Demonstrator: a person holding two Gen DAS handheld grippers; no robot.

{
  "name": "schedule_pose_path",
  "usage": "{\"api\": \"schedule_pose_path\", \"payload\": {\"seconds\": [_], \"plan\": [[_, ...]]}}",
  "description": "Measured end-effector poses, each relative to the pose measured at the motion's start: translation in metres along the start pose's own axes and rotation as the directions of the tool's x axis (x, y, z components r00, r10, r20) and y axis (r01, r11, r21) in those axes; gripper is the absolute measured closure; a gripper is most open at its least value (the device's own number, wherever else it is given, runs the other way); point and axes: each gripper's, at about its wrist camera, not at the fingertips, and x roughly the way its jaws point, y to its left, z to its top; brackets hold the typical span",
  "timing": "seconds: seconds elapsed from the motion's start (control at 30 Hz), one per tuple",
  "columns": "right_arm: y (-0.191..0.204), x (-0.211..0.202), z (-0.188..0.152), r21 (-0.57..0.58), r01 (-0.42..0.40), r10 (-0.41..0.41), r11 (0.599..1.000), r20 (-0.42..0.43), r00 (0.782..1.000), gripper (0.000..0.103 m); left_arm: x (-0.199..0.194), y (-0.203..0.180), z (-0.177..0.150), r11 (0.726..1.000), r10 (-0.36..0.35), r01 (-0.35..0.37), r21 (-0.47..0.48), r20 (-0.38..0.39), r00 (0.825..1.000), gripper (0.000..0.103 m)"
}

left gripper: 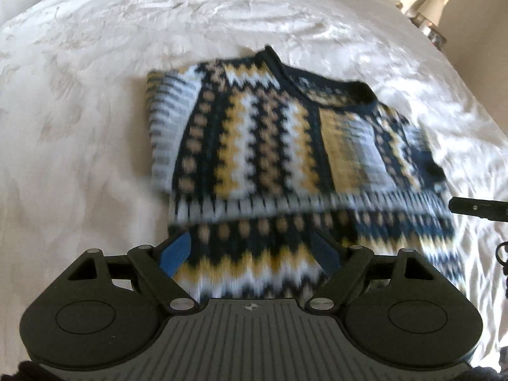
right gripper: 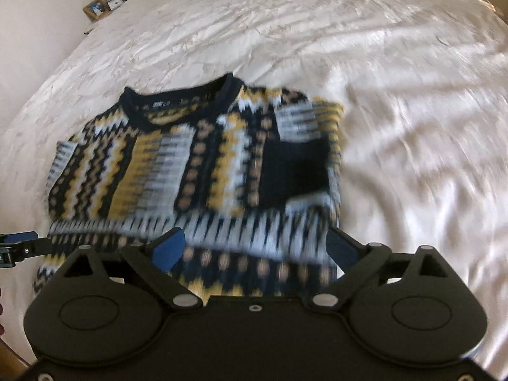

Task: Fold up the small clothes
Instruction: 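Move both open tools to the navy ribbed hem of the sweater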

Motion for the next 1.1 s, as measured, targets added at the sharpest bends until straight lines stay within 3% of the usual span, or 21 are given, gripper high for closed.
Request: {"api": "schedule_pose_path", "payload": {"seconds": [0.4,0.8,0.93,1.1], "plan": [[0.014,-0.044,-0.114,0.096,0.025,-0.019,0.995,-0.069,0.997,0.007,-0.033,0.006,-0.095,0.998,-0.028,0.032,0.054,-0.078,0.997,0.02],[0.026,-0.081,-0.185,-0.015,-0.076,0.075,0.997,-0.051,0.996,0.007,-0.065,-0.014,-0.174,0.999,0.042,-0.041,0.021,-0.039,0.998,0.02],[0.021,-0.1,-0.213,-0.009,-0.1,0.099,0.995,-0.025,0.995,0.007,-0.074,-0.031,-0.195,0.997,0.052,-0.051,0.062,-0.017,0.999,0.02],[0.015,-0.114,-0.239,-0.001,-0.123,0.123,0.992,-0.006,0.992,0.007,-0.092,-0.044,-0.218,0.998,0.058,-0.059,0.033,0.036,0.998,0.02]]}}
